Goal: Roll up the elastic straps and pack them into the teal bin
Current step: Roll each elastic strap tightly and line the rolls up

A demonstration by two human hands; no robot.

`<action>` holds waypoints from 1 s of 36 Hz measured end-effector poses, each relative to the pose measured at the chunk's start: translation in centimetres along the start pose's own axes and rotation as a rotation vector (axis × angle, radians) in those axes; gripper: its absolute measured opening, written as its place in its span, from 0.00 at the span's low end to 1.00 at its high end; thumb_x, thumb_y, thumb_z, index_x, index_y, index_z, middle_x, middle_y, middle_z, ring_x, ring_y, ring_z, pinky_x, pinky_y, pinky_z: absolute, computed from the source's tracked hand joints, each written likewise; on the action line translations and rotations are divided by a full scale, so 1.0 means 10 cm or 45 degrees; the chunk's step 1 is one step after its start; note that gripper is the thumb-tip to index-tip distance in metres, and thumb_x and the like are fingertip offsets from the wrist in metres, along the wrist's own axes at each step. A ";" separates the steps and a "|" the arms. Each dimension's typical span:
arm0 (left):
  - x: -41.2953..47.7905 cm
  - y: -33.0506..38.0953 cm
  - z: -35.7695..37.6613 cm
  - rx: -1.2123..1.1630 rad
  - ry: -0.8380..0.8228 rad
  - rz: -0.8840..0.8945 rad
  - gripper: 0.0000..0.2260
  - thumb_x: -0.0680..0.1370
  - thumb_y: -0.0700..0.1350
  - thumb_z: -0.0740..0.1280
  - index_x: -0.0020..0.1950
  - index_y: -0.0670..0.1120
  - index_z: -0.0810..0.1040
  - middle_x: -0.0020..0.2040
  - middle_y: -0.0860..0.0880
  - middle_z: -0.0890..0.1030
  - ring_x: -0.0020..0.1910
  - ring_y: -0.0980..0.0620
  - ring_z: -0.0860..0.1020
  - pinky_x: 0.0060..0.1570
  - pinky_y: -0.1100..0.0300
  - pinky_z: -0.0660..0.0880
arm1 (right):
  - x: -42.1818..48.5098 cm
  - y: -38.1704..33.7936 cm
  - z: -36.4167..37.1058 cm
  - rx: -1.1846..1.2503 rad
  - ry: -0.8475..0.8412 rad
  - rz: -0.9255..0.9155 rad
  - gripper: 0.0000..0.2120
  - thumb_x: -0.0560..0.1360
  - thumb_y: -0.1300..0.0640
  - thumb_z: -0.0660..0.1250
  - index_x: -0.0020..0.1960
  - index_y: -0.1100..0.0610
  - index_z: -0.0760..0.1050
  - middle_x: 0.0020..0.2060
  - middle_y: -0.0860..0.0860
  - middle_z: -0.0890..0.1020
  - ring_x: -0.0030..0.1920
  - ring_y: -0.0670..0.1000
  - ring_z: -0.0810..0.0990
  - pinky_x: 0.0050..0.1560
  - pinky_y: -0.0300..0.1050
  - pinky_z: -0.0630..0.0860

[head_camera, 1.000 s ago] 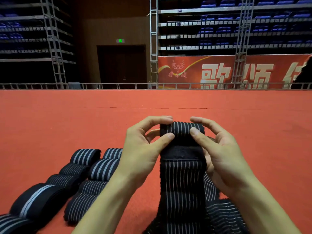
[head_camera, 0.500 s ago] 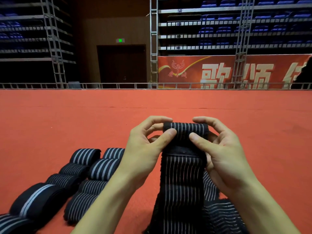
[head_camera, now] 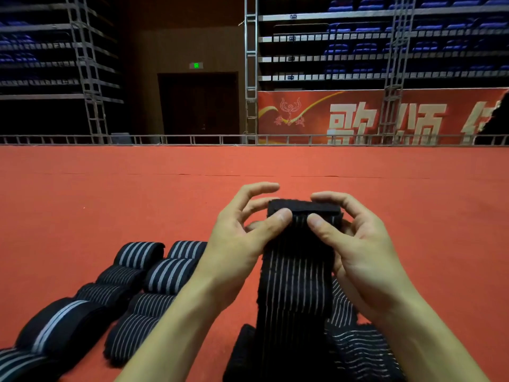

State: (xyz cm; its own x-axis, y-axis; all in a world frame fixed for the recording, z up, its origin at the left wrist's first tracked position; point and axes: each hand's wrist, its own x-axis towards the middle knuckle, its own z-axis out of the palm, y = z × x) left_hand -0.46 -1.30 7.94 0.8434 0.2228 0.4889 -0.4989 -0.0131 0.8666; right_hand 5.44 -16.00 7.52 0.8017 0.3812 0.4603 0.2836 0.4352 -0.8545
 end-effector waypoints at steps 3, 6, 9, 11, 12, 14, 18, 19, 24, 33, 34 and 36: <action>0.00 0.02 0.02 0.024 0.005 -0.096 0.15 0.69 0.52 0.70 0.56 0.54 0.81 0.51 0.44 0.82 0.48 0.49 0.83 0.53 0.45 0.80 | 0.01 0.01 -0.02 0.007 0.018 -0.011 0.14 0.63 0.58 0.73 0.49 0.50 0.82 0.46 0.61 0.82 0.47 0.58 0.81 0.54 0.60 0.78; 0.01 0.01 0.02 0.036 0.030 -0.065 0.13 0.69 0.51 0.71 0.53 0.53 0.82 0.48 0.45 0.83 0.47 0.48 0.83 0.54 0.43 0.79 | 0.01 0.00 -0.01 0.037 0.007 -0.013 0.15 0.63 0.60 0.72 0.49 0.50 0.82 0.46 0.59 0.82 0.47 0.57 0.81 0.53 0.57 0.78; 0.02 -0.01 0.00 0.023 0.061 0.020 0.11 0.69 0.46 0.72 0.51 0.55 0.83 0.45 0.50 0.84 0.48 0.49 0.84 0.49 0.52 0.82 | 0.01 -0.01 -0.01 0.067 0.007 0.019 0.20 0.63 0.61 0.72 0.54 0.52 0.80 0.52 0.64 0.82 0.49 0.58 0.82 0.53 0.55 0.80; 0.02 -0.01 -0.01 0.030 0.077 0.074 0.11 0.72 0.41 0.72 0.52 0.54 0.83 0.47 0.51 0.85 0.47 0.49 0.83 0.50 0.54 0.81 | 0.00 -0.02 -0.01 0.047 -0.011 0.038 0.22 0.63 0.59 0.73 0.57 0.51 0.79 0.54 0.65 0.81 0.50 0.58 0.82 0.53 0.56 0.81; 0.02 -0.01 -0.01 0.030 0.090 0.092 0.12 0.74 0.38 0.71 0.53 0.52 0.82 0.48 0.50 0.85 0.47 0.48 0.83 0.50 0.54 0.81 | 0.00 -0.03 -0.01 0.036 -0.031 0.047 0.23 0.63 0.59 0.73 0.58 0.50 0.78 0.53 0.65 0.82 0.50 0.59 0.83 0.53 0.57 0.81; 0.02 -0.01 -0.01 0.026 0.104 0.122 0.14 0.75 0.33 0.70 0.54 0.50 0.81 0.51 0.48 0.85 0.45 0.46 0.84 0.48 0.54 0.81 | 0.00 -0.04 -0.01 0.048 -0.065 0.065 0.24 0.64 0.57 0.72 0.60 0.50 0.77 0.51 0.64 0.83 0.49 0.59 0.84 0.52 0.57 0.82; 0.01 -0.01 -0.02 0.047 0.122 0.199 0.18 0.75 0.28 0.68 0.50 0.52 0.82 0.55 0.45 0.83 0.47 0.42 0.84 0.50 0.52 0.81 | 0.00 -0.05 0.00 0.036 -0.094 0.078 0.22 0.67 0.54 0.70 0.60 0.50 0.75 0.45 0.59 0.85 0.43 0.55 0.84 0.45 0.52 0.82; 0.01 -0.01 -0.02 0.061 0.126 0.216 0.19 0.75 0.27 0.68 0.50 0.52 0.82 0.56 0.45 0.83 0.48 0.42 0.84 0.49 0.52 0.81 | -0.01 -0.05 0.00 0.015 -0.091 0.075 0.20 0.68 0.53 0.70 0.60 0.49 0.76 0.44 0.59 0.85 0.42 0.55 0.84 0.42 0.52 0.82; 0.00 -0.01 0.00 0.064 0.064 0.158 0.19 0.75 0.28 0.68 0.52 0.53 0.80 0.54 0.49 0.83 0.45 0.48 0.83 0.47 0.53 0.81 | 0.00 -0.05 0.00 0.018 -0.055 0.047 0.17 0.68 0.57 0.69 0.57 0.52 0.76 0.40 0.61 0.82 0.35 0.55 0.81 0.33 0.47 0.80; 0.00 0.01 0.03 0.007 0.013 -0.153 0.13 0.73 0.51 0.67 0.55 0.46 0.80 0.46 0.46 0.82 0.39 0.56 0.81 0.33 0.62 0.75 | 0.03 0.00 -0.04 0.053 -0.131 0.050 0.18 0.74 0.73 0.64 0.49 0.50 0.79 0.43 0.56 0.81 0.41 0.58 0.79 0.40 0.50 0.79; 0.01 0.00 0.03 0.010 0.026 -0.141 0.11 0.75 0.49 0.68 0.53 0.45 0.80 0.46 0.45 0.82 0.39 0.55 0.80 0.33 0.62 0.76 | 0.03 0.00 -0.04 0.055 -0.138 0.053 0.19 0.74 0.73 0.63 0.49 0.50 0.78 0.43 0.56 0.81 0.41 0.58 0.79 0.40 0.49 0.79; 0.02 -0.01 0.01 0.014 0.073 -0.096 0.06 0.76 0.44 0.69 0.51 0.45 0.81 0.47 0.44 0.82 0.41 0.53 0.81 0.38 0.59 0.79 | 0.03 0.00 -0.03 0.065 -0.138 0.064 0.19 0.74 0.74 0.62 0.51 0.51 0.77 0.44 0.57 0.80 0.42 0.57 0.78 0.40 0.49 0.79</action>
State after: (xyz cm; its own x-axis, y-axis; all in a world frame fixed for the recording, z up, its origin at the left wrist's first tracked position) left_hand -0.21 -1.36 7.98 0.8656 0.2788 0.4160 -0.4320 -0.0046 0.9019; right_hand 5.82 -16.12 7.59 0.7518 0.4885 0.4429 0.2152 0.4531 -0.8651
